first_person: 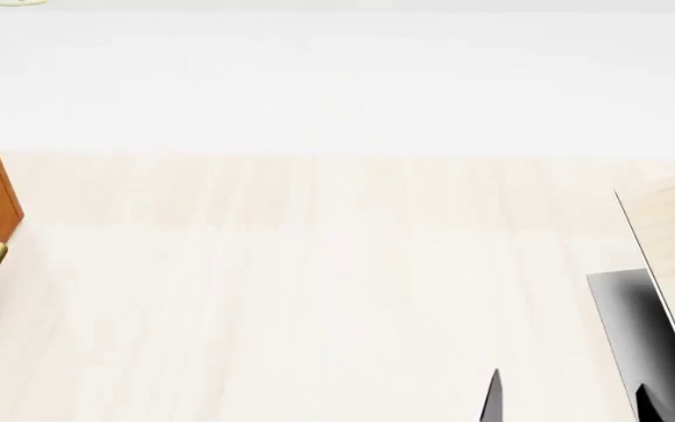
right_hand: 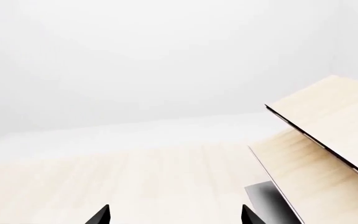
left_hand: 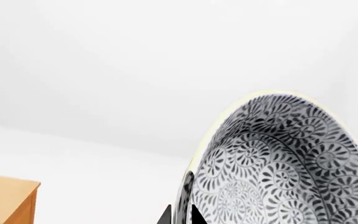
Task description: Close the top drawer of the cabinet and put the bowl on top of it.
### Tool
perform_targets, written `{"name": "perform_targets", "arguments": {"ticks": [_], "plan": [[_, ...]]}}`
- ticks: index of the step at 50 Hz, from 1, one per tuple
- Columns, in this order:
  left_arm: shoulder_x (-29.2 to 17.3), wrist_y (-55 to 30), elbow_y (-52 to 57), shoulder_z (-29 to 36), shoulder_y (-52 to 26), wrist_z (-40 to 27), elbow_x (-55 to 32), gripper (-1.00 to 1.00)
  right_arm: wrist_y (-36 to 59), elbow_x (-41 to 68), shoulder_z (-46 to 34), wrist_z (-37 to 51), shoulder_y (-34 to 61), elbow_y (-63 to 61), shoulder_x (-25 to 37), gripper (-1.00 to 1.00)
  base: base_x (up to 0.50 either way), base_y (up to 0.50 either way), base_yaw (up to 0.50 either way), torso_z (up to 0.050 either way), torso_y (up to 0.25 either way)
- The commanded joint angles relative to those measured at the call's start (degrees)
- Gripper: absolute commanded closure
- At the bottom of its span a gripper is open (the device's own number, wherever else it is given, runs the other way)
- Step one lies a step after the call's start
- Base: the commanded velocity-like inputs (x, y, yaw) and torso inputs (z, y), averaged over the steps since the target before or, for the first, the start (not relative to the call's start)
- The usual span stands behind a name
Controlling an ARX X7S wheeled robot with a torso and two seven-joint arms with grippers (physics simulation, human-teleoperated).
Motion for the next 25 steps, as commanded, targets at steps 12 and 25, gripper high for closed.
{"name": "perform_targets", "arguments": {"ticks": [12, 25], "plan": [[-1.8, -1.0, -3.6, -2.7, -7.7, -3.1, -0.2, 1.0, -0.1, 0.0, -0.1, -0.1, 0.0, -0.2, 0.2, -1.0, 0.0, 0.0, 0.0, 0.0, 0.0], [-2.4, -2.0, -7.1, -3.0, -12.9, -3.9, 0.0, 1.0, -2.5, -1.3, 0.3, 0.6, -2.2, -1.1, 1.9, -1.0, 0.0, 0.0, 0.0, 0.0, 0.001]]}}
